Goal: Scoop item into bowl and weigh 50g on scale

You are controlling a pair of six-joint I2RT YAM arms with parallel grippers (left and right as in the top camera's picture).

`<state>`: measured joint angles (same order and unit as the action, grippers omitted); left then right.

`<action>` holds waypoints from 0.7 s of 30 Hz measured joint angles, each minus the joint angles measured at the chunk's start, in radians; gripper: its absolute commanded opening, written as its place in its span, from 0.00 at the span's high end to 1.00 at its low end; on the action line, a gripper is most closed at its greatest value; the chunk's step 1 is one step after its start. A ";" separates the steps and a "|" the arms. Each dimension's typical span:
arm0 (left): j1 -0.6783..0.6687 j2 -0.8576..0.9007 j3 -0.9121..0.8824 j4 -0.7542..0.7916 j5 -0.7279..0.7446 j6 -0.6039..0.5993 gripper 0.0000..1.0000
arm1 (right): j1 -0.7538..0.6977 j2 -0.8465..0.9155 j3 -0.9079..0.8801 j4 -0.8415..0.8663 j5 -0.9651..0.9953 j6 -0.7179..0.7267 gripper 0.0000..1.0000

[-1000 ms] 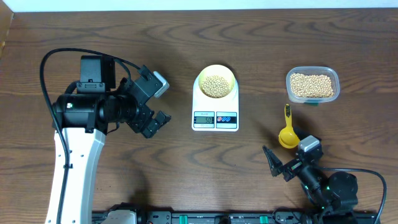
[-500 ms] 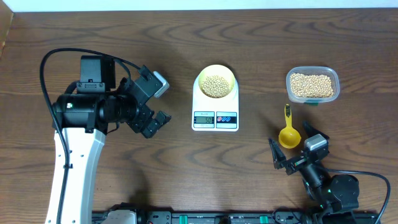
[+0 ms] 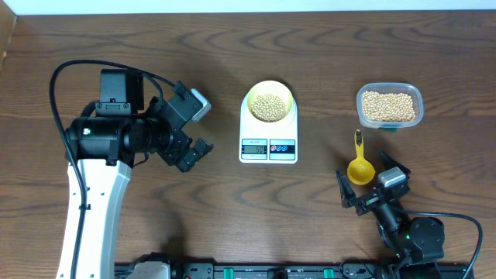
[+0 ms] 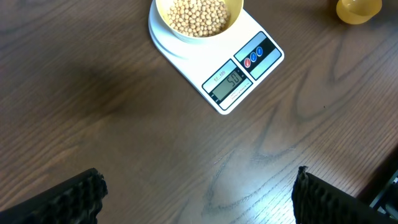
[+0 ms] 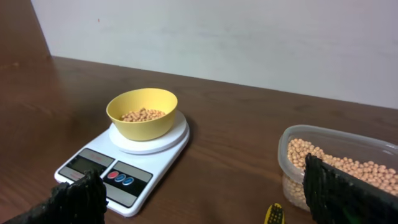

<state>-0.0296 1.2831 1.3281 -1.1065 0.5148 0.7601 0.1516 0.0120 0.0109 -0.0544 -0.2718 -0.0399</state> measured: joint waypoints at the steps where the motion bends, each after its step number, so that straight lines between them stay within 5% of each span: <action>1: 0.000 0.000 0.000 0.000 0.000 0.000 0.02 | 0.000 0.000 0.000 0.000 0.000 -0.003 0.01; 21: 0.000 0.000 0.000 0.000 0.000 0.000 0.02 | 0.000 0.000 0.000 0.000 0.000 -0.015 0.01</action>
<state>-0.0296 1.2831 1.3281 -1.1065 0.5148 0.7597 0.1516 0.0120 0.0109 -0.0547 -0.2722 -0.0551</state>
